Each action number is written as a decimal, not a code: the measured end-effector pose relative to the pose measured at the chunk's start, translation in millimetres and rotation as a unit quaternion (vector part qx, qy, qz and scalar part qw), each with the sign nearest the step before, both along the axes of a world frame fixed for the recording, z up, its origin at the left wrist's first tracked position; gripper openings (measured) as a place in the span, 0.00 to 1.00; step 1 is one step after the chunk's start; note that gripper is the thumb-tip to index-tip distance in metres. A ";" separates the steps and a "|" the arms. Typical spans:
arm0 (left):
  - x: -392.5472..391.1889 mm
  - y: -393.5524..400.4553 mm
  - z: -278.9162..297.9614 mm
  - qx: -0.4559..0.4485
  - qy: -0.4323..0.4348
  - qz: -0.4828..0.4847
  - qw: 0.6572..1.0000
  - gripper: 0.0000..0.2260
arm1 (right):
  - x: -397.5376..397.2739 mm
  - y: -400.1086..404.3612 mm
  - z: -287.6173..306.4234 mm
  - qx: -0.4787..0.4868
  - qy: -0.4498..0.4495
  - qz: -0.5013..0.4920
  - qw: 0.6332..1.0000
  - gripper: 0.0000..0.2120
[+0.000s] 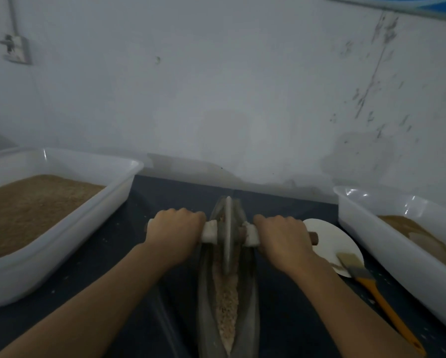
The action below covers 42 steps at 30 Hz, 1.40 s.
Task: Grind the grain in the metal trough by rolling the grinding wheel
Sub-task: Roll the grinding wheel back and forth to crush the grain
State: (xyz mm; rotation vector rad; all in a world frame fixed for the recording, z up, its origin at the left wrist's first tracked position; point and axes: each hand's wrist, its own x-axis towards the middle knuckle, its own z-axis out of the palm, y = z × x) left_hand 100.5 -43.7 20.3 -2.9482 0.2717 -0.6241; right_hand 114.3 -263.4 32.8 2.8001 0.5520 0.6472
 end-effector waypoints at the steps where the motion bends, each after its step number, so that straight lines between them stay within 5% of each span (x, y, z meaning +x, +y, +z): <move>1: -5.4 -0.2 2.5 0.007 0.007 -0.005 1.000 0.10 | -4.7 -0.5 0.8 -0.002 0.005 0.000 1.000 0.08; 5: -46.3 0.5 9.5 0.042 0.016 -0.039 0.998 0.15 | -47.7 -12.9 -0.4 0.012 0.034 0.041 0.999 0.12; 9: -79.4 2.8 13.8 0.063 -0.010 -0.063 0.996 0.17 | -88.6 -22.5 3.8 -0.010 -0.026 0.092 0.995 0.32; 23: -6.5 0.3 -1.0 0.001 -0.010 -0.004 1.000 0.12 | 0.3 -3.3 -6.8 -0.011 -0.037 -0.005 0.999 0.11; 35: -76.2 3.4 6.2 0.055 -0.049 -0.058 0.996 0.18 | -87.7 -25.2 -3.0 0.003 -0.038 0.064 0.997 0.26; 42: -21.5 -0.2 -0.3 0.029 -0.038 -0.008 0.999 0.13 | -14.5 -8.0 -12.0 0.032 -0.028 0.008 0.999 0.16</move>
